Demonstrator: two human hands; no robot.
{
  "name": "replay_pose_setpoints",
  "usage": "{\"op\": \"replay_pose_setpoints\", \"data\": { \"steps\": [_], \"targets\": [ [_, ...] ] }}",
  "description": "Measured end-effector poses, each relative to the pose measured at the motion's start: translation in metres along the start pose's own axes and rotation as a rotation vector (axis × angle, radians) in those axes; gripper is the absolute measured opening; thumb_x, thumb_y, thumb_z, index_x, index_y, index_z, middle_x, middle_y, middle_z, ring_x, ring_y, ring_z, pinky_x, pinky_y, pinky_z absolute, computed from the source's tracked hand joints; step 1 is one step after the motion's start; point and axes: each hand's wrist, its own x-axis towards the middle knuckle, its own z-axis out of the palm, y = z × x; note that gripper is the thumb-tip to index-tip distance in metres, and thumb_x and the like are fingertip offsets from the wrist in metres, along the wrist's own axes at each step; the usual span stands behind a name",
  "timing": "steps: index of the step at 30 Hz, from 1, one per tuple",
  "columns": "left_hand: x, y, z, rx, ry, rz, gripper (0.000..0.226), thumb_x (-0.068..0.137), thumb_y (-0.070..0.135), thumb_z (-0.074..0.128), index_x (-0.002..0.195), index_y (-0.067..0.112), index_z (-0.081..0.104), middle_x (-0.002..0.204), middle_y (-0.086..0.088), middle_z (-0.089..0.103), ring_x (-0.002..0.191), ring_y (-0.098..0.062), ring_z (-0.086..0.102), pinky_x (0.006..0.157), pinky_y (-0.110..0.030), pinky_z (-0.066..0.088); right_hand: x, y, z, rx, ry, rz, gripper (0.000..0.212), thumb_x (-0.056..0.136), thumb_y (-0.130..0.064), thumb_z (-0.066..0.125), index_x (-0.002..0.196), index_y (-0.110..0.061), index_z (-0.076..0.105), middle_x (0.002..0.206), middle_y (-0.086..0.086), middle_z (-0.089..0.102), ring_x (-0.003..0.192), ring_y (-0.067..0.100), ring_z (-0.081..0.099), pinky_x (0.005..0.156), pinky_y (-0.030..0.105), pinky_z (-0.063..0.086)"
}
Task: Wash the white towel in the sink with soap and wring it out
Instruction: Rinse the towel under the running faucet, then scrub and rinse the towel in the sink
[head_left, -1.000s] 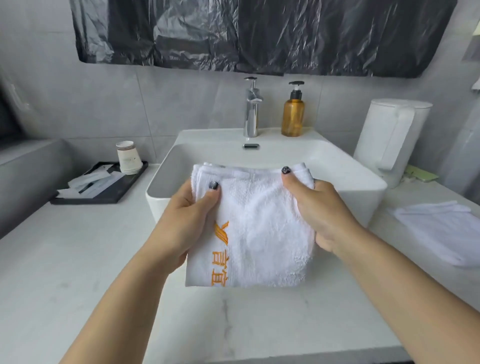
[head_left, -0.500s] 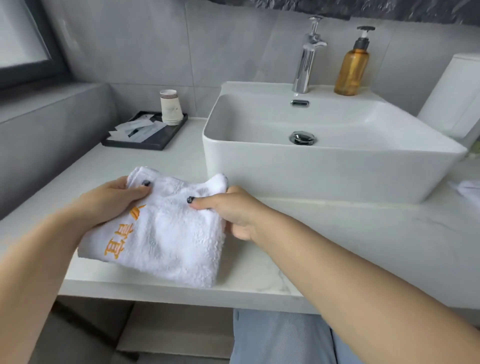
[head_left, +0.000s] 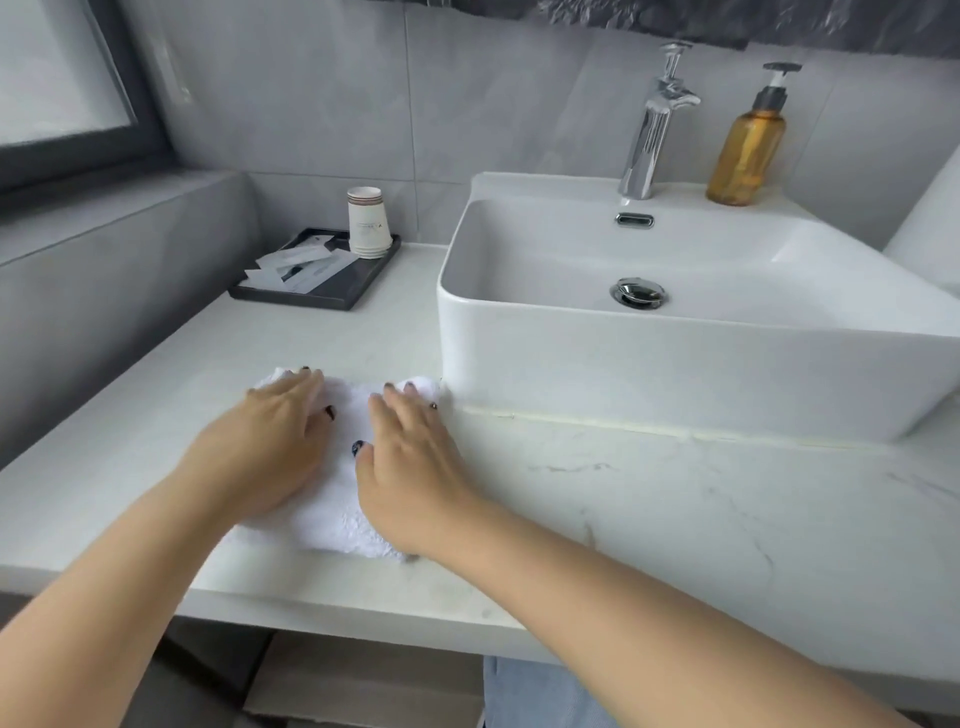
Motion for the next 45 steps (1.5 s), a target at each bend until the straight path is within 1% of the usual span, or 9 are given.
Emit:
{"op": "replay_pose_setpoints", "data": {
  "steps": [7, 11, 14, 17, 22, 26, 36, 41, 45],
  "targets": [
    [-0.006, -0.012, 0.021, 0.022, -0.109, 0.077, 0.058, 0.106, 0.039, 0.022, 0.16, 0.02, 0.014, 0.167, 0.005, 0.005, 0.153, -0.006, 0.0, 0.124, -0.032, 0.005, 0.001, 0.003, 0.011, -0.093, -0.14, 0.075, 0.066, 0.104, -0.033, 0.024, 0.154, -0.001, -0.005, 0.163, 0.011, -0.016, 0.148, 0.02, -0.021, 0.121, 0.039, -0.013],
    [-0.012, -0.003, 0.018, -0.064, -0.027, 0.07, 0.056, 0.104, 0.039, 0.028, 0.155, 0.015, 0.031, 0.164, 0.001, 0.022, 0.153, -0.013, 0.015, 0.12, -0.031, 0.014, -0.002, 0.004, 0.001, -0.022, -0.148, 0.069, 0.065, 0.104, -0.03, 0.029, 0.155, -0.001, 0.0, 0.164, 0.01, -0.01, 0.15, 0.019, -0.016, 0.121, 0.036, -0.009],
    [-0.025, 0.021, 0.015, -0.277, 0.148, 0.008, 0.037, 0.102, 0.013, 0.046, 0.137, 0.011, 0.056, 0.14, -0.007, 0.058, 0.126, -0.027, 0.054, 0.092, -0.024, 0.032, -0.017, 0.006, -0.017, 0.127, -0.119, 0.077, 0.061, 0.104, -0.027, 0.033, 0.156, -0.006, 0.008, 0.165, 0.006, -0.003, 0.151, 0.014, -0.009, 0.12, 0.029, -0.001],
    [-0.04, 0.063, 0.013, -0.439, 0.268, -0.014, 0.037, 0.101, 0.017, 0.05, 0.137, 0.021, 0.059, 0.128, 0.001, 0.065, 0.091, -0.011, 0.06, 0.084, -0.023, 0.036, -0.041, 0.018, -0.038, 0.216, 0.002, 0.103, 0.057, 0.103, -0.022, 0.036, 0.156, -0.013, 0.017, 0.165, -0.003, 0.006, 0.15, 0.006, -0.002, 0.119, 0.024, 0.007],
    [-0.05, 0.133, 0.024, -0.608, 0.218, 0.125, 0.035, 0.101, 0.019, 0.049, 0.133, 0.027, 0.061, 0.11, 0.022, 0.067, 0.079, 0.012, 0.06, 0.073, 0.003, 0.038, -0.09, 0.064, -0.079, 0.212, 0.192, 0.182, 0.055, 0.103, -0.018, 0.039, 0.155, -0.019, 0.022, 0.162, -0.011, 0.016, 0.148, -0.002, 0.005, 0.11, 0.006, 0.002],
    [-0.052, 0.192, 0.042, -0.619, 0.121, 0.279, 0.035, 0.102, 0.02, 0.048, 0.134, 0.03, 0.06, 0.138, 0.016, 0.056, 0.128, 0.004, 0.048, 0.09, 0.007, 0.027, -0.139, 0.113, -0.112, 0.149, 0.3, 0.261, 0.051, 0.103, -0.018, 0.039, 0.154, -0.02, 0.028, 0.158, -0.017, 0.021, 0.139, -0.014, 0.006, 0.102, -0.004, -0.003],
    [-0.046, 0.345, 0.089, -0.563, -0.105, 0.676, 0.038, 0.102, 0.026, 0.049, 0.139, 0.026, 0.054, 0.15, 0.011, 0.048, 0.141, 0.007, 0.032, 0.1, -0.012, 0.037, -0.242, 0.22, -0.186, -0.005, 0.475, 0.482, 0.049, 0.096, -0.017, 0.053, 0.145, -0.02, 0.045, 0.149, -0.022, 0.031, 0.135, -0.015, 0.015, 0.1, -0.006, 0.004],
    [-0.038, 0.407, 0.106, -0.491, -0.209, 0.774, 0.043, 0.101, 0.026, 0.049, 0.144, 0.024, 0.048, 0.153, 0.006, 0.045, 0.145, -0.003, 0.032, 0.112, -0.015, 0.029, -0.269, 0.276, -0.236, -0.124, 0.445, 0.598, 0.05, 0.096, -0.022, 0.055, 0.144, -0.017, 0.043, 0.157, -0.009, 0.028, 0.146, 0.002, 0.015, 0.111, 0.013, 0.013],
    [-0.032, 0.438, 0.113, -0.419, -0.3, 0.756, 0.045, 0.101, 0.027, 0.049, 0.146, 0.024, 0.045, 0.152, 0.008, 0.046, 0.116, -0.019, 0.058, 0.094, -0.012, 0.033, -0.27, 0.33, -0.268, -0.249, 0.399, 0.732, 0.063, 0.095, -0.032, 0.058, 0.15, -0.014, 0.032, 0.161, 0.007, 0.022, 0.15, 0.022, 0.011, 0.12, 0.037, 0.014]
  ]
}}
